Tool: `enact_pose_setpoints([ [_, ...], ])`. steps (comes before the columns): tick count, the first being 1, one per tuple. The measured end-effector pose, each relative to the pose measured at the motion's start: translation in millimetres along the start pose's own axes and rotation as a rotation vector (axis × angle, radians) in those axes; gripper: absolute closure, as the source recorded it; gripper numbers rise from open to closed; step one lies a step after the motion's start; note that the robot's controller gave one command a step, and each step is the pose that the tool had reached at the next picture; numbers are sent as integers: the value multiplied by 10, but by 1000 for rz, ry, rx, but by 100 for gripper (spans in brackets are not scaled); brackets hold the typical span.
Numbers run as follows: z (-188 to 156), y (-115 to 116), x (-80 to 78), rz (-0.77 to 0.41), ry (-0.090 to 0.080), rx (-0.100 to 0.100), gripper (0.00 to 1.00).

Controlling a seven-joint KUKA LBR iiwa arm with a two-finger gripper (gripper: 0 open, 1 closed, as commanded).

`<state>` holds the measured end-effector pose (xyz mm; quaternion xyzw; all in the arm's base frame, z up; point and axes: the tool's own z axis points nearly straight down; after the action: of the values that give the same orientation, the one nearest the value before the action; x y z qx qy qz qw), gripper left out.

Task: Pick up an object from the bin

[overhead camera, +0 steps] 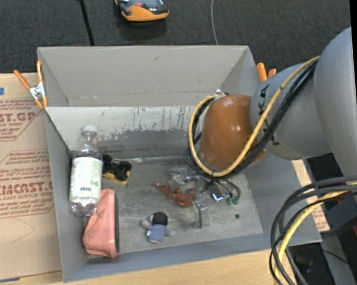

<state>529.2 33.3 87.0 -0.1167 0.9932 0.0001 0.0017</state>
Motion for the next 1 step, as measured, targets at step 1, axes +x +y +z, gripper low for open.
enact_pose_setpoints([
  [1,151,160,-147,151,-6,-1,100],
])
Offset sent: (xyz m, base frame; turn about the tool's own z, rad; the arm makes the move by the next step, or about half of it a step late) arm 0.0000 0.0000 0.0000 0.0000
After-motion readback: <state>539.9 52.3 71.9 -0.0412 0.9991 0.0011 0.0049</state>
